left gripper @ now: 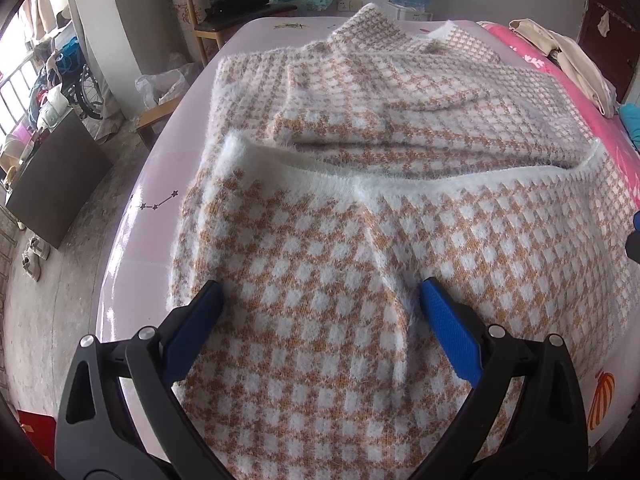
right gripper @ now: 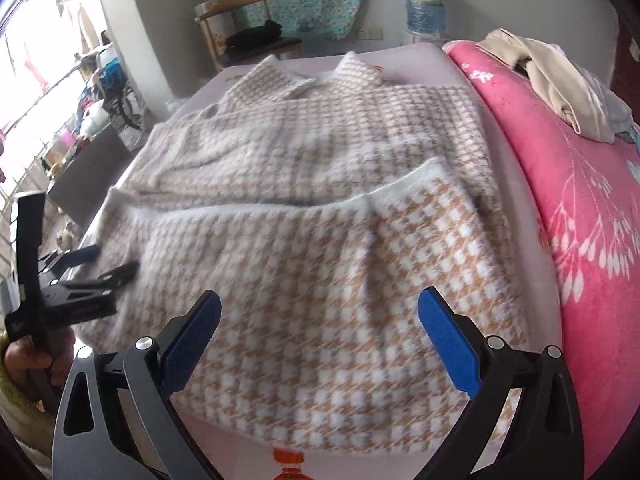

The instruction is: Fold large clothes

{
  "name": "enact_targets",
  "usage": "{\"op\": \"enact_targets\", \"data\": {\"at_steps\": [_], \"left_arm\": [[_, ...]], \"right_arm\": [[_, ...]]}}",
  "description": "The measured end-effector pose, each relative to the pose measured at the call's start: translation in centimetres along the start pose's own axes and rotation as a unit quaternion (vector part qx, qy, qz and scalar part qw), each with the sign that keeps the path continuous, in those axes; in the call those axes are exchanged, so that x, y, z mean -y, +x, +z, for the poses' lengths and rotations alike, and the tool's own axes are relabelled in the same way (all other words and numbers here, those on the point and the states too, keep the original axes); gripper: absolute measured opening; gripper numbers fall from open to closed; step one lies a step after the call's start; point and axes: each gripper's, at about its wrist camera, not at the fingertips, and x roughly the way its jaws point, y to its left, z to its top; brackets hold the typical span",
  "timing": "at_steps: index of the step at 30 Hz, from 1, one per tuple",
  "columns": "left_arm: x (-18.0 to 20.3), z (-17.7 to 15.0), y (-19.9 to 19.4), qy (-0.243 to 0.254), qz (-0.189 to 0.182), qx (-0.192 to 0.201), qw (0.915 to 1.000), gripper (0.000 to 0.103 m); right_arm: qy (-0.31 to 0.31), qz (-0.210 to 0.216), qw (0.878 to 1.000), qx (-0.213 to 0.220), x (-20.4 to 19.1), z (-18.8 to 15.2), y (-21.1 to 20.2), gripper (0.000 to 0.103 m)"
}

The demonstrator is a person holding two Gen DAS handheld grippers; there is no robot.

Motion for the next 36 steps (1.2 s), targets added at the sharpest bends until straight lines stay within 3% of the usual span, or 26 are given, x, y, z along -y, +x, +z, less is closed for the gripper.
{"op": "enact_targets", "data": {"at_steps": [4,7,14,29,36], "left_arm": [[0.0,0.0,0.0,-0.001,0.0,0.0,1.0,0.095],[-0.1,0.0,0.0,0.0,-0.001,0.001,1.0,0.095],[0.1,-0.3,-0.1,0.016,0.0,0.014,0.9998,0.096],[0.3,0.7,-0.6,0.036,-0.002,-0.022,0.9991,0.095],[1.1,2.8,-4.0,0.049,0.008,0.027,0.9984,0.095]], "right_arm": [[0.016,-0.035,0.998,-0.056,1.7,0.0,3.7,0.097],[-0.002,-0.054,0.997,-0.056,1.0,-0.1,3.9,0.097],[0.019,-0.055,0.995,-0.082,1.4,0.7,4.3,0.097],[0.013,-0.068,0.996,-0.057,0.8,-0.1,4.1,0.097],[0.012,-0.069,0.996,-0.053,0.8,-0.3,4.0,0.097]]}}
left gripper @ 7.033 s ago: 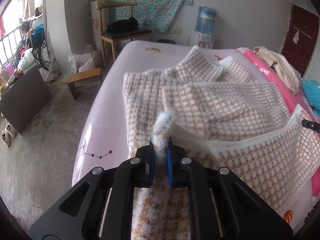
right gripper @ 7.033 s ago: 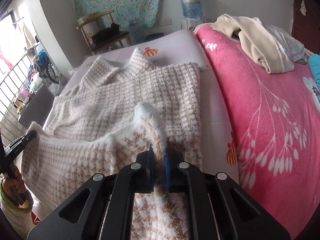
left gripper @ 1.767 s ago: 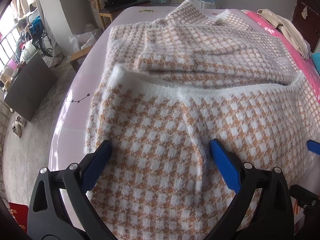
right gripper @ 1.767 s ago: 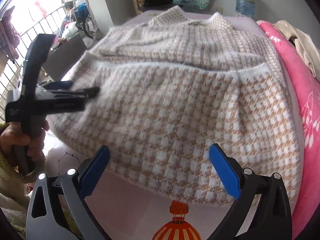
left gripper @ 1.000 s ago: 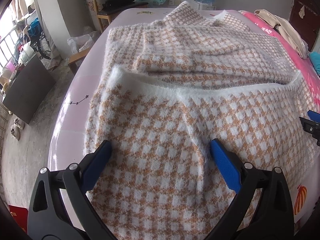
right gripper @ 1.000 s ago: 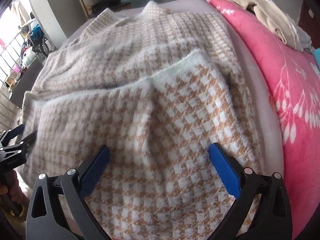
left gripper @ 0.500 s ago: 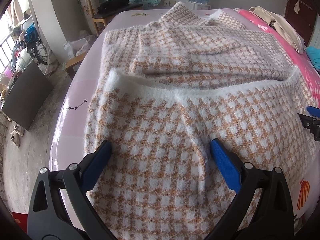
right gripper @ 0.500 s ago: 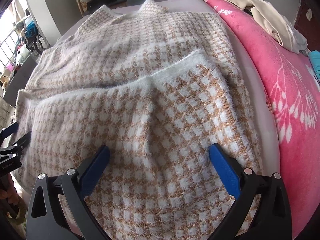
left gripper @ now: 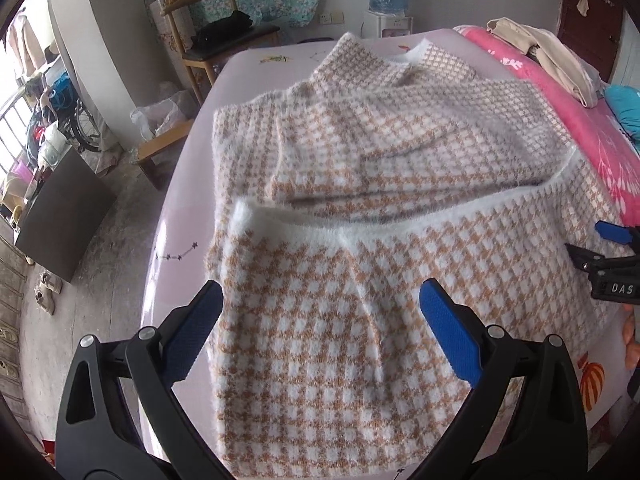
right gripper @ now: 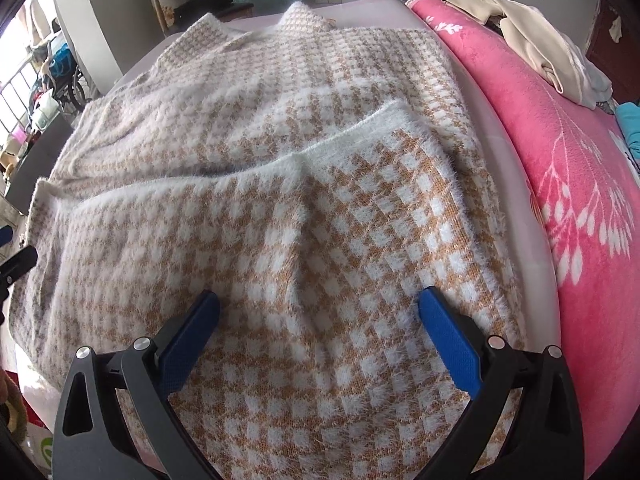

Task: Fold large clothes
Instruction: 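Move both tools over the coat toward its collar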

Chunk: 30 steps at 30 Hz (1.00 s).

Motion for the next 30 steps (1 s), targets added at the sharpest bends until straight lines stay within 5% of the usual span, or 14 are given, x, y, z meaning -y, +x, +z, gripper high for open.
{"op": "enact_targets", "data": {"at_steps": [11,23,30], "left_arm": [[0.5,7.0,0.7,0.021,0.019,0.045,0.9986,0.095],[-0.1,11.1,10.3,0.02,0.033,-0.033,0.9987,0.095],[-2.1,10.1,12.2,-0.021,-0.031,-0.04,0.9985,0.096]], "right_arm": [[0.001,0.0,1.0,0.001,0.0,0.2,0.1,0.097],[-0.01,0.016,1.0,0.007,0.3,-0.2,-0.2,0.097],[-0.024,0.065,0.997,-0.022,1.0,1.1,-1.1,0.097]]}}
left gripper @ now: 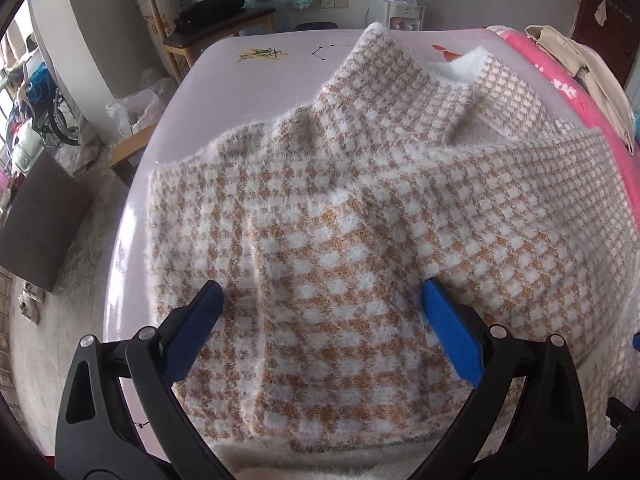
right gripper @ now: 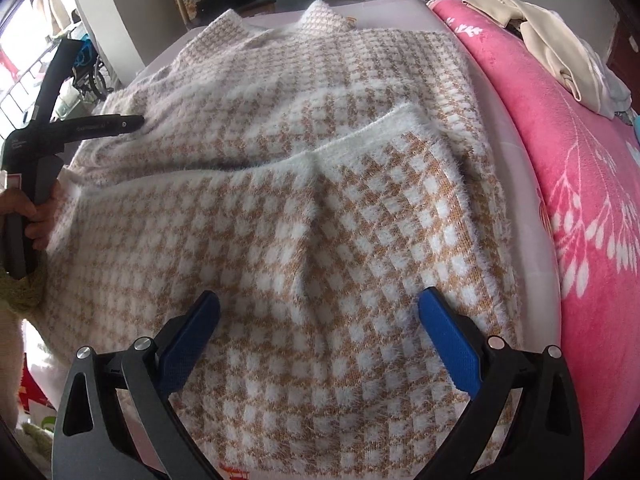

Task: Fold large clothes
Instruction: 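Move both tools over the coat toward its collar, then grasp the coat collar edge with both tools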

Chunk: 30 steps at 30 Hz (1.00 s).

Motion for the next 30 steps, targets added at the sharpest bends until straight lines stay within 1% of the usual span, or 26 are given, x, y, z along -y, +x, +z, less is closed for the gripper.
{"op": "enact_targets", "data": {"at_steps": [1,3,6,8,10,11,14,16,18,20,22,24,26,27,28,29,30], "left_arm": [[-0.2,-0.1,0.1,0.001,-0.006,0.002,1.0,0.096],[-0.3,-0.2,0.1,0.008,-0.012,0.001,0.9999,0.096],[-0.6,0.3,0.0,0.0,-0.023,-0.023,0.9995,0.096],[-1.0,1.0,-0.5,-0.005,-0.024,-0.024,0.9994,0.096],[-1.6,1.8,-1.7,-0.009,-0.029,-0.009,0.9995,0.096],[-2.0,2.3,-2.5,-0.011,-0.033,0.001,0.9994,0.096],[-2.8,4.6,-4.7,-0.02,-0.048,0.029,0.9982,0.096],[-3.3,6.6,-5.3,-0.032,-0.064,0.048,0.9963,0.096],[-3.5,9.0,-5.1,-0.038,-0.068,0.066,0.9947,0.096],[-3.2,11.3,-3.9,-0.04,-0.071,0.075,0.9938,0.096],[-2.4,13.9,-2.3,-0.038,-0.083,0.079,0.9926,0.096],[-1.3,16.4,-0.8,-0.031,-0.087,0.085,0.9921,0.096],[-0.2,18.4,0.8,-0.03,-0.08,0.095,0.9918,0.095],[0.4,19.3,1.6,-0.03,-0.073,0.097,0.9922,0.095],[1.0,20.1,2.5,-0.028,-0.071,0.095,0.9926,0.095],[1.5,20.7,3.6,-0.029,-0.072,0.086,0.9932,0.093],[1.9,21.1,4.6,-0.029,-0.072,0.076,0.9941,0.089]], "right_arm": [[-0.002,0.019,1.0,0.006,0.0,0.5,-0.7,0.097],[-0.016,0.042,0.998,0.033,-0.3,1.9,-2.3,0.097],[-0.056,0.042,0.994,0.08,-1.0,5.1,-4.7,0.097],[-0.076,0.036,0.991,0.108,-1.3,7.5,-5.5,0.097],[-0.088,0.021,0.989,0.121,-1.2,10.4,-5.7,0.097],[-0.091,0.021,0.988,0.126,-1.3,11.8,-5.6,0.097],[-0.088,0.042,0.986,0.139,-0.4,16.4,-4.6,0.097],[-0.083,0.05,0.986,0.134,0.0,19.6,-3.1,0.097],[-0.068,0.062,0.988,0.123,0.5,22.7,-1.2,0.097],[-0.045,0.066,0.991,0.108,1.1,25.9,1.1,0.097],[-0.021,0.076,0.993,0.089,1.7,28.9,3.6,0.097],[0.001,0.072,0.995,0.068,2.2,31.4,6.2,0.097],[0.025,0.074,0.996,0.038,2.7,33.9,9.0,0.089],[0.037,0.079,0.996,0.019,3.0,34.8,10.4,0.088],[0.051,0.082,0.995,0.002,3.3,35.6,11.8,0.084],[0.062,0.074,0.995,-0.01,3.6,36.2,13.0,0.079],[0.065,0.065,0.995,-0.025,3.7,36.7,14.1,0.078]]}}
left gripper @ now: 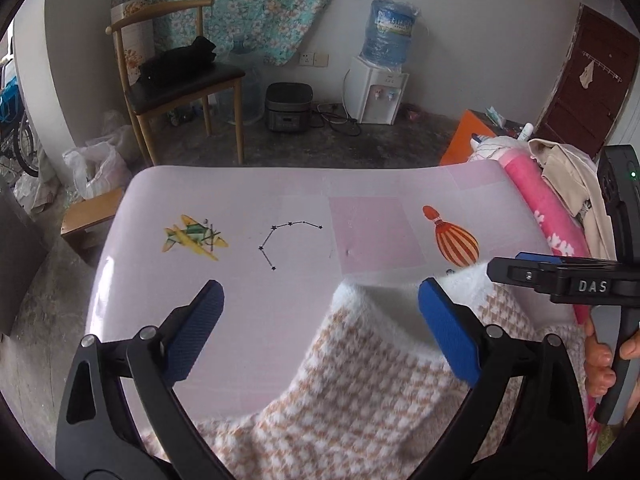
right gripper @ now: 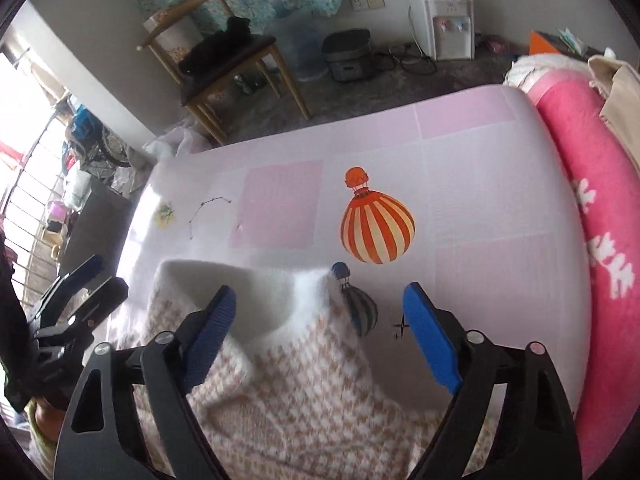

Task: Fold large clothes
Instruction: 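Grasp the coat collar edge with both tools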

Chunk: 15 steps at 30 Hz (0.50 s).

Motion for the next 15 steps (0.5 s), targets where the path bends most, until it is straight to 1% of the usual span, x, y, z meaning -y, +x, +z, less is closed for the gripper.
{"op": "enact_targets", "data": {"at_steps": [1,2,3,4,5,6,7,8,9,10,11,13,15], "left_arm": [[0.2,0.1,1.0,0.001,0.001,-0.012,0.9999,0.078],[0.4,0.1,2.0,0.001,-0.001,-0.026,0.9997,0.071],[0.5,0.1,2.9,-0.001,-0.002,-0.038,0.9993,0.07],[0.5,0.0,3.5,-0.003,-0.004,-0.046,0.9989,0.065],[0.2,-0.1,4.0,-0.006,-0.005,-0.055,0.9985,0.057],[0.1,-0.2,4.4,-0.01,-0.007,-0.063,0.998,0.052],[-0.1,-0.4,4.5,-0.015,-0.017,-0.067,0.9975,0.045],[-0.1,-0.5,4.4,-0.018,-0.026,-0.069,0.9971,0.037],[0.0,-0.7,4.1,-0.017,-0.033,-0.07,0.9968,0.032],[0.2,-0.8,3.7,-0.011,-0.039,-0.067,0.9969,0.023],[0.5,-0.8,3.1,-0.001,-0.039,-0.064,0.9972,0.019],[1.1,-1.1,1.5,0.016,-0.04,-0.054,0.9976,0.014],[1.6,-1.4,-0.5,0.026,-0.048,-0.044,0.9975,0.013]], "right_arm": [[0.003,-0.005,1.0,-0.009,0.2,0.4,0.9,0.074],[0.007,-0.01,1.0,-0.016,0.5,0.6,1.6,0.067],[0.012,-0.011,1.0,-0.025,0.7,0.7,2.2,0.064],[0.014,-0.007,0.999,-0.031,0.8,0.7,2.5,0.06],[0.015,-0.002,0.999,-0.034,0.9,0.5,2.7,0.052],[0.016,0.003,0.999,-0.034,0.9,0.3,2.7,0.048],[0.013,0.009,0.999,-0.033,0.9,-0.1,2.5,0.041],[0.009,0.014,0.999,-0.032,0.8,-0.4,2.2,0.032],[0.005,0.017,0.999,-0.031,0.6,-0.7,1.8,0.027],[-0.002,0.019,0.999,-0.029,0.3,-0.9,1.4,0.02],[-0.008,0.019,0.999,-0.025,0.0,-1.1,0.8,0.015],[-0.02,0.021,0.999,-0.016,-0.6,-1.4,-0.7,0.014],[-0.036,0.021,0.999,-0.006,-1.3,-2.1,-2.4,0.013]]}}
